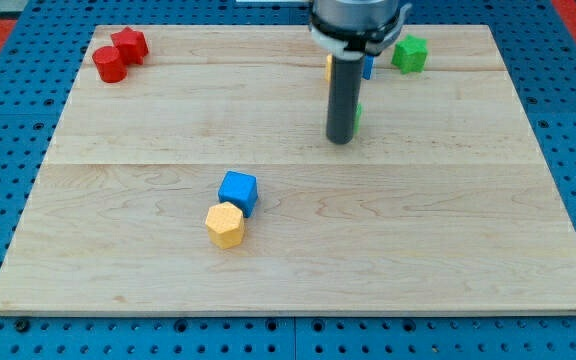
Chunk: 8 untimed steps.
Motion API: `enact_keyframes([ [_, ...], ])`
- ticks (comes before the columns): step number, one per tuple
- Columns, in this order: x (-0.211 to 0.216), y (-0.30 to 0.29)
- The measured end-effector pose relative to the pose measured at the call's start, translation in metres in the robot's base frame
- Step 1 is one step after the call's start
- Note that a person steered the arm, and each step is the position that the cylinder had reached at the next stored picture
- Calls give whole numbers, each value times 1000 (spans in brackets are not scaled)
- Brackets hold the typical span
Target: Separate the cube from the hexagon
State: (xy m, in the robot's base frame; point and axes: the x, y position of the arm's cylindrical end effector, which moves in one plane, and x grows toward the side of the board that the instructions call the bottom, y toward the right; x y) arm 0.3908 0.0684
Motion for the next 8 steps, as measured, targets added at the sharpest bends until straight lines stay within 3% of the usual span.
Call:
enact_keyframes([
  [2, -97, 25],
  [3, -31, 35],
  [4, 93, 17],
  [5, 159, -59],
  [6, 195, -118],
  [8, 119, -142],
])
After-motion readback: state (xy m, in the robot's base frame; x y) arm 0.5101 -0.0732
